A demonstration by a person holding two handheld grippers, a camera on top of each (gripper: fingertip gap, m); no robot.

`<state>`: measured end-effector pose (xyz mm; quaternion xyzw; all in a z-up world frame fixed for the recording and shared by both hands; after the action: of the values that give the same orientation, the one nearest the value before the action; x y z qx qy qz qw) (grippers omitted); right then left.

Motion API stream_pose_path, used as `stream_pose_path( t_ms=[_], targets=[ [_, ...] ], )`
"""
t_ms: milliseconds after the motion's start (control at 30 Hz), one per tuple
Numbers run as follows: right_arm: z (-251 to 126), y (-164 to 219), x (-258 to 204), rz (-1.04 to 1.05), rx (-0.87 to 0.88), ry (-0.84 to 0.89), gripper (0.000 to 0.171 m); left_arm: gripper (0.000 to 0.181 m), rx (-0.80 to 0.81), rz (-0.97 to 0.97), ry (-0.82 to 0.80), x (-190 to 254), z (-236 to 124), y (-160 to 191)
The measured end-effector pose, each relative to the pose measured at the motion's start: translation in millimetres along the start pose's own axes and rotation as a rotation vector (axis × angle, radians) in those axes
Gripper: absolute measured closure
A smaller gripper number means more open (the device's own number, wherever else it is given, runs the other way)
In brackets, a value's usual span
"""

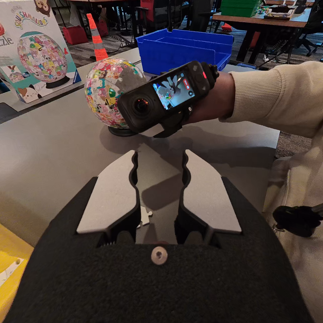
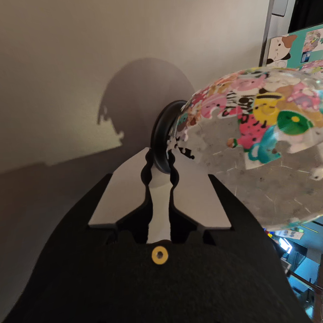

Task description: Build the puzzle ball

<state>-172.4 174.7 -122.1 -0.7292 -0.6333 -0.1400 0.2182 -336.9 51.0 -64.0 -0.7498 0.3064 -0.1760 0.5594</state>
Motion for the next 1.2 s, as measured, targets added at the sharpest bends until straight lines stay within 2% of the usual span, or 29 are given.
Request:
stream_pose_path(
  t_ms=[67, 133, 400, 567, 833, 1000, 1200],
  targets=[
    [-1, 0, -1, 0.003, -0.007, 0.016, 0.157, 0.133, -0.005, -0.004, -0.005, -2, 0, 1],
    [-4, 1, -3, -0.014, 0.002, 0.052, 0.168, 0.133, -0.008, -0.008, -0.004, -3, 0, 1],
    [-18, 9, -14, -0.058, 0.094, 0.158, 0.169, 0.133, -0.018, -0.001, -0.019, -4, 0, 2],
    [-35, 16, -15, -0.084, 0.237, 0.129, 0.170, 0.137, -0.027, -0.030, -0.011, -5, 5, 2],
    [-64, 31, -18, -0.328, 0.467, 0.132, 0.170, 0.140, -0.109, -0.262, 0.112, -10, 48, 3],
    [-69, 40, -20, -0.566, 0.484, 0.097, 0.170, 0.157, -0.131, -0.164, 0.072, 5, 72, -1],
    [-79, 42, -22, -0.633, 0.486, 0.098, 0.170, 0.162, -0.133, -0.173, 0.036, 18, 90, -12]
  ],
)
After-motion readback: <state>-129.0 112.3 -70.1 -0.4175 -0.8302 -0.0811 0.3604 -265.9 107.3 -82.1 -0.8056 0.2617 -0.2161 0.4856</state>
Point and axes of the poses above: each gripper's, where its closed fingertips meet, z out along the fingers, y out of its underside, x = y × z across the jaws, the point moved 9 cm from there along -z, back along the fingers, and after that the axes turned 14 degrees about -y, right-handed, at the moved point
